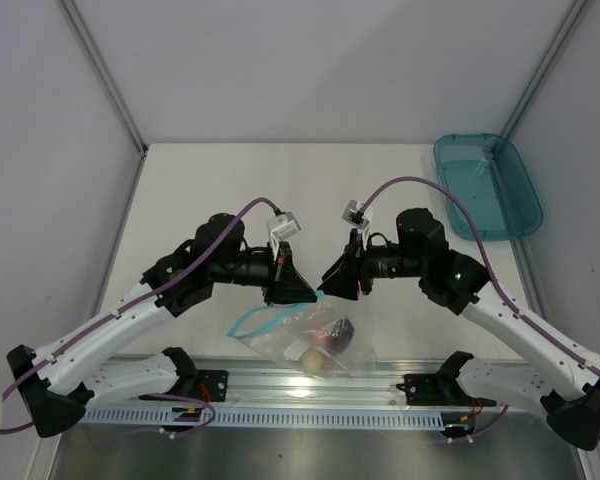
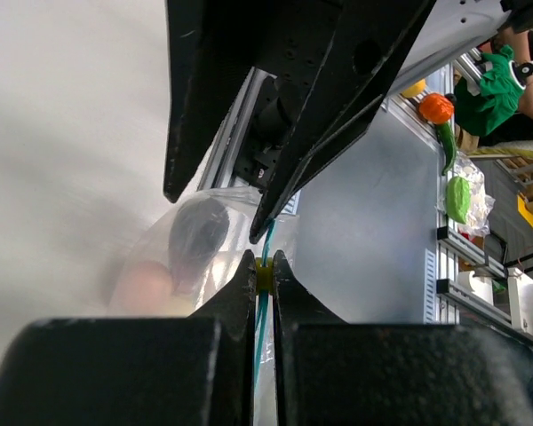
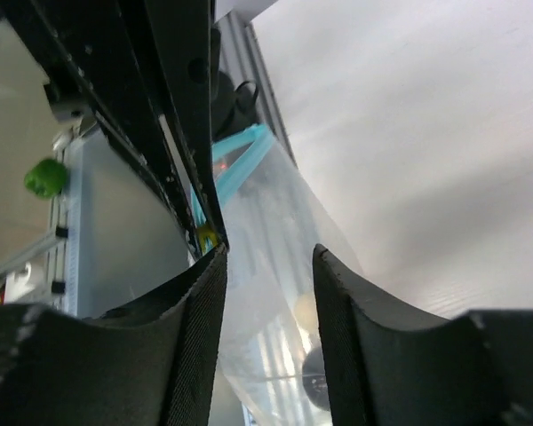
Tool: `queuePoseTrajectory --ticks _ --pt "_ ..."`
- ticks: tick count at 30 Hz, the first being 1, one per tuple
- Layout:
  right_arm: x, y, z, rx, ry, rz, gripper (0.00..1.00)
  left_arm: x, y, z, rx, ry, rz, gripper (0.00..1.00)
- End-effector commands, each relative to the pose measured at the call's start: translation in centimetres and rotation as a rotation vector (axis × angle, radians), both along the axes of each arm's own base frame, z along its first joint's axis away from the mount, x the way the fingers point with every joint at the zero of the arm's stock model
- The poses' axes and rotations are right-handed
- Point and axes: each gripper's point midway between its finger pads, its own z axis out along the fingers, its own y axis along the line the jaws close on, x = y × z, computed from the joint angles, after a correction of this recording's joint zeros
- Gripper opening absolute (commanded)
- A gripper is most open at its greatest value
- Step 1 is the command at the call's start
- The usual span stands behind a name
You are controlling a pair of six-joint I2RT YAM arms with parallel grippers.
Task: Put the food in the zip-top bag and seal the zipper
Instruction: Zip the zipper food storage bag at the center of the board.
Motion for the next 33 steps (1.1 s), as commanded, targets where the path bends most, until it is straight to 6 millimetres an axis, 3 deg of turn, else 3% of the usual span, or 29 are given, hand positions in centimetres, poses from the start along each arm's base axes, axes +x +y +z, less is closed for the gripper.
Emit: queuePoseTrajectory --ticks 1,5,10,15,23,30,33 --pt "-2.5 -0.7 1.5 0.010 -0.074 0.204 0.47 -0.6 -0.2 2.7 -0.057 -0.052 -0.053 0.01" --pt "-2.6 -0.6 1.9 0.028 -0.071 0.223 0.48 -0.4 -0.3 3.2 -0.067 -0.066 -0.046 0.00" --pt "-1.1 -1.6 2.8 0.055 -0.095 0.104 0.47 0.0 -0.1 3.4 -0.066 -0.078 -0.011 0.00" --pt "-3.3 -2.0 3.9 0.125 -0.088 0.199 0.52 -0.1 -0.1 3.9 -0.075 -0.091 -0.021 0.01" --pt "-4.4 -0.9 3.3 0.137 -0.042 0.310 0.51 -0.6 -0.5 4.1 -0.088 -0.079 -0.061 0.00" --pt "-4.5 0.6 2.6 0.126 -0.020 0.362 0.40 -1.2 -0.4 4.6 -0.112 -0.083 -0.098 0.01" --pt "-4.6 1.2 2.6 0.129 -0.016 0.379 0.25 -1.3 -0.4 4.2 -0.105 -0.078 -0.105 0.01"
